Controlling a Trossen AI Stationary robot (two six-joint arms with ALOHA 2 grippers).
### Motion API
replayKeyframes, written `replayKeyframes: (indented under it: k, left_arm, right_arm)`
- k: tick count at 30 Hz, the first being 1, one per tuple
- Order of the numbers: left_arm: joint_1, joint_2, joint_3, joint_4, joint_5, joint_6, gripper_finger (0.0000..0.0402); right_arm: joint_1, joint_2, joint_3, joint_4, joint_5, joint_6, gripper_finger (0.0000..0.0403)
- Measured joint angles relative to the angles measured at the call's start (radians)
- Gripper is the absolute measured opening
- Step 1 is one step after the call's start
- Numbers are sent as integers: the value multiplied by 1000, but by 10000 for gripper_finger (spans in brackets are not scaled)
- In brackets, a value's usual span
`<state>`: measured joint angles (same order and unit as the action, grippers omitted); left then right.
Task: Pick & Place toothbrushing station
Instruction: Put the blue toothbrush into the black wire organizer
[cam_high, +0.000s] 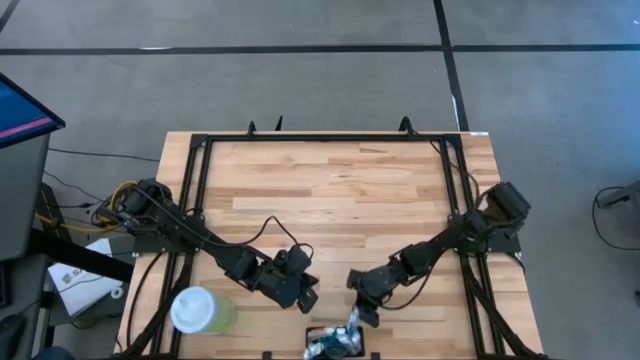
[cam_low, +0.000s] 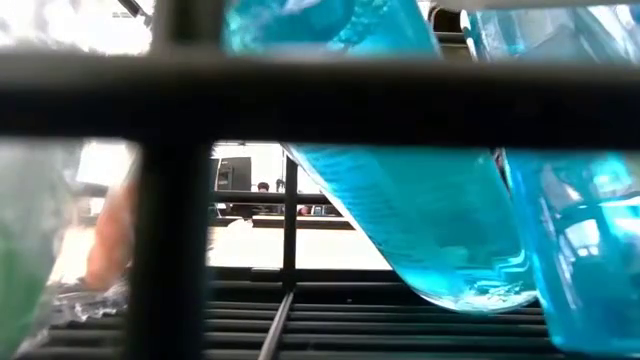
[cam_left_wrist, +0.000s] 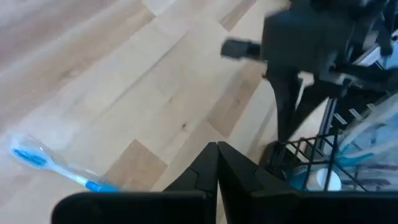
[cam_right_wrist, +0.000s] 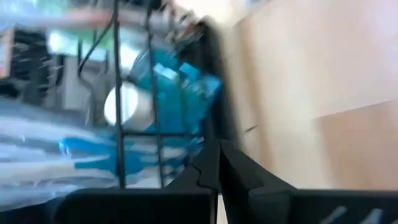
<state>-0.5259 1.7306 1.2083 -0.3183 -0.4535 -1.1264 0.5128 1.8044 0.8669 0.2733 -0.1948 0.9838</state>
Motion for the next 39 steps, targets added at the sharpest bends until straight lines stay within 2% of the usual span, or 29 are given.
replayKeyframes:
  k: [5, 15, 19, 27, 36, 39]
  left_arm:
    - [3, -7, 0, 21, -69, 55, 1]
    - [56, -63, 0, 226, -125, 297, 1]
    - [87, -117, 0, 280, -149, 380, 1]
    - [146, -193, 0, 277, -184, 435, 1]
    - [229, -208, 0, 296, -175, 430, 1]
    - [229, -208, 0, 435, -31, 564, 1]
  right_arm:
    - [-45, -106, 0, -142, 57, -67, 0]
    - [-114, -287, -1, -349, 143, -137, 0]
    - [-138, -360, 0, -387, 166, -158, 0]
    - [-169, -493, 0, -393, 205, -176, 0]
    - [-158, -628, 0, -385, 227, -148, 0]
    - [-146, -677, 0, -359, 255, -146, 0]
